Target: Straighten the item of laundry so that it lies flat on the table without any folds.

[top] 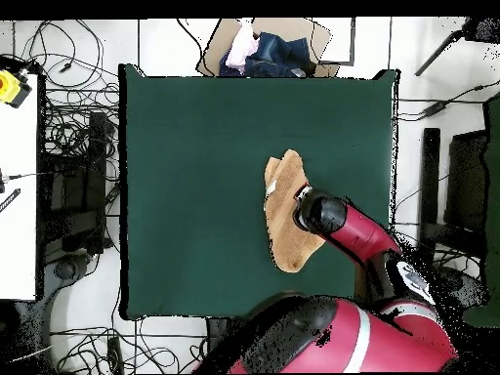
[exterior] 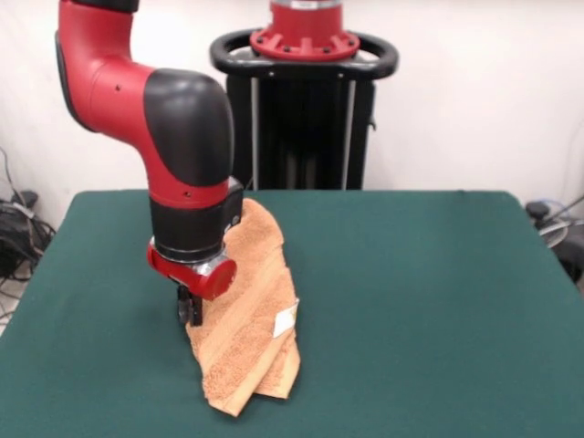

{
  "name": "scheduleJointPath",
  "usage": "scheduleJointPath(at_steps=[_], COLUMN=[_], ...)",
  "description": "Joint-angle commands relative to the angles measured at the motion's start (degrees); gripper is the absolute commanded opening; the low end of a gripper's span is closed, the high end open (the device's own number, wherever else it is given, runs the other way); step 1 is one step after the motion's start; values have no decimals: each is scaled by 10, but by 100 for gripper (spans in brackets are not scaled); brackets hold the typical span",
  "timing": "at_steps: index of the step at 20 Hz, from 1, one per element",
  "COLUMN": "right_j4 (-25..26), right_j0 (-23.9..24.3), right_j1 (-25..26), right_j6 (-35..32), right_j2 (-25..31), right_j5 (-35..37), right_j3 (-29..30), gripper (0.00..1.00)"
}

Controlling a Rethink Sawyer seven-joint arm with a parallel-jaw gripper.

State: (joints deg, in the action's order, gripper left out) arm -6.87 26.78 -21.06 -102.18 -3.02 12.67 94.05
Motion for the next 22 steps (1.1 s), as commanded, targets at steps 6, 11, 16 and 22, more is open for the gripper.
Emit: scheduleJointPath(at_steps=[6, 11, 16, 22], right_j4=[0, 5, 14, -6], right_j0=[-17, -6, 12, -25], right_j1=[40, 19, -88, -210], right_j6=[-100, -95, -77, -79], right_j2=[-8, 5, 23, -20], right_j5=[-99, -86, -25, 103], right_j3=[-47, -29, 48, 95], gripper=[0, 0, 0, 0])
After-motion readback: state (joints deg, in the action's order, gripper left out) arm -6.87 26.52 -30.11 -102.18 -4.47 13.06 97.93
